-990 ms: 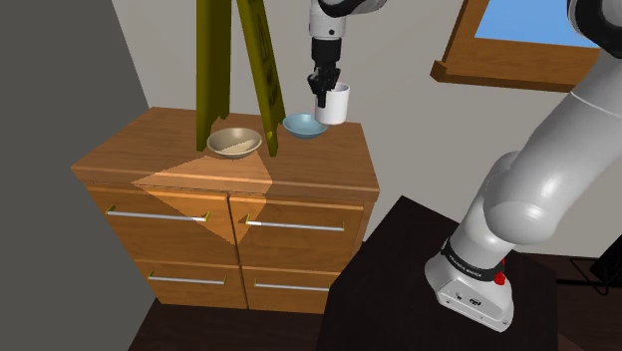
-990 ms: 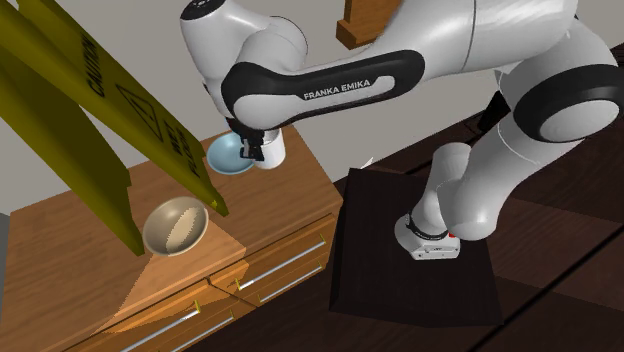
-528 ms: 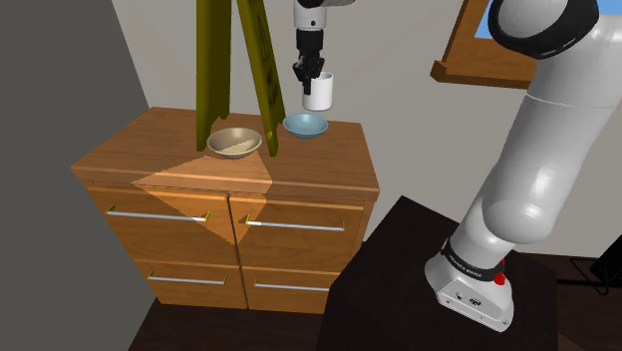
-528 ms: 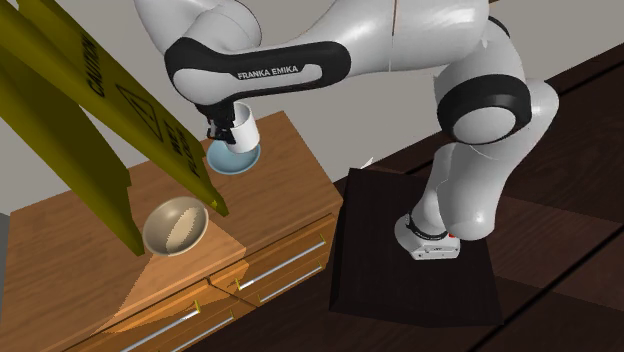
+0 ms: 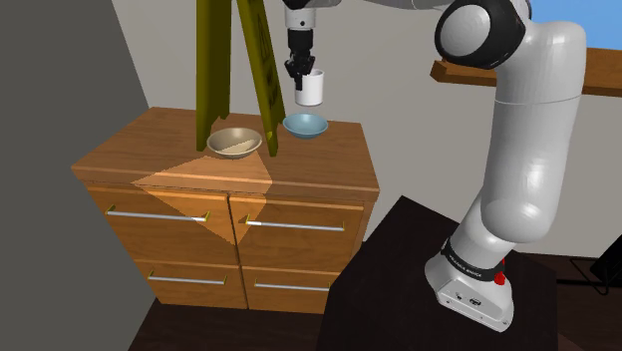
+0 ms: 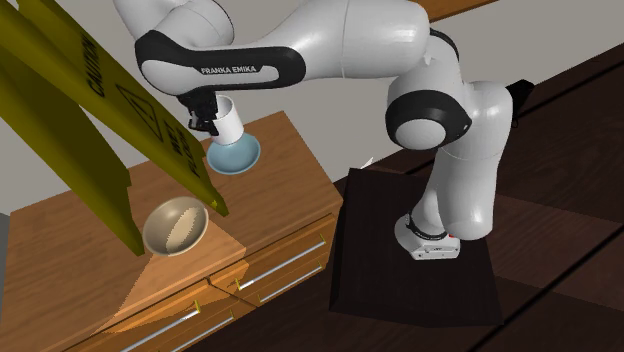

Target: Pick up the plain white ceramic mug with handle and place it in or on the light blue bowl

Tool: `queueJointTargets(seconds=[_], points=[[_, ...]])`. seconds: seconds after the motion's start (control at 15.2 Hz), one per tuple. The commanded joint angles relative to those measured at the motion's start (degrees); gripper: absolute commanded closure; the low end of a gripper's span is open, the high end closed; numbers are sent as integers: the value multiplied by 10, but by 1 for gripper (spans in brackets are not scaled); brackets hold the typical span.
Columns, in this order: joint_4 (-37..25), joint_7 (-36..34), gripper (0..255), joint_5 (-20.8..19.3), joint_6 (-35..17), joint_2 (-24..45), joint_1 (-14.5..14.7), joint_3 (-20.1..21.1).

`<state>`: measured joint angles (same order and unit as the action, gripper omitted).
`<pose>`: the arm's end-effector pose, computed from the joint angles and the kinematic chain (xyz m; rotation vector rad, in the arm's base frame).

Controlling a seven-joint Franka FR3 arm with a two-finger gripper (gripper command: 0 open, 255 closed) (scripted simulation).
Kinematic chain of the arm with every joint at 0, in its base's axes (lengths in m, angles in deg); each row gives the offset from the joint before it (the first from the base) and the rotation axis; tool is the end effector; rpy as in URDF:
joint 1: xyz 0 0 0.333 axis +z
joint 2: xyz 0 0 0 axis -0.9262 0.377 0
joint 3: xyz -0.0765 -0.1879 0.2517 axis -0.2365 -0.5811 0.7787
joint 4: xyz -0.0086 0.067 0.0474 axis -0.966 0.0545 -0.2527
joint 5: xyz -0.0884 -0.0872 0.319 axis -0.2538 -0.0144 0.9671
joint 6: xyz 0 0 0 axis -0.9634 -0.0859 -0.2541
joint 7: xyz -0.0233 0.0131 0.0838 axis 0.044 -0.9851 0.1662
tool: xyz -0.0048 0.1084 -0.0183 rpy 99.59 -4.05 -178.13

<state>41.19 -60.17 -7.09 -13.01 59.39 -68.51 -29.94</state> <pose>0.6091 -0.0593 0.5380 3.1250 0.1146 -0.0803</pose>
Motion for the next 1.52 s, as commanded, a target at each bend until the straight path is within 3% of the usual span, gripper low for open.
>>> queueJointTargets(seconds=[0.0, 0.79, 1.39, 1.45], points=[[15, 0, 255, 0, -16, 0, 0, 0], [106, -1, 255, 0, -108, 1, 2, 1], [109, -1, 255, 0, -111, 2, 2, 1], [109, -1, 0, 0, -111, 2, 2, 1]])
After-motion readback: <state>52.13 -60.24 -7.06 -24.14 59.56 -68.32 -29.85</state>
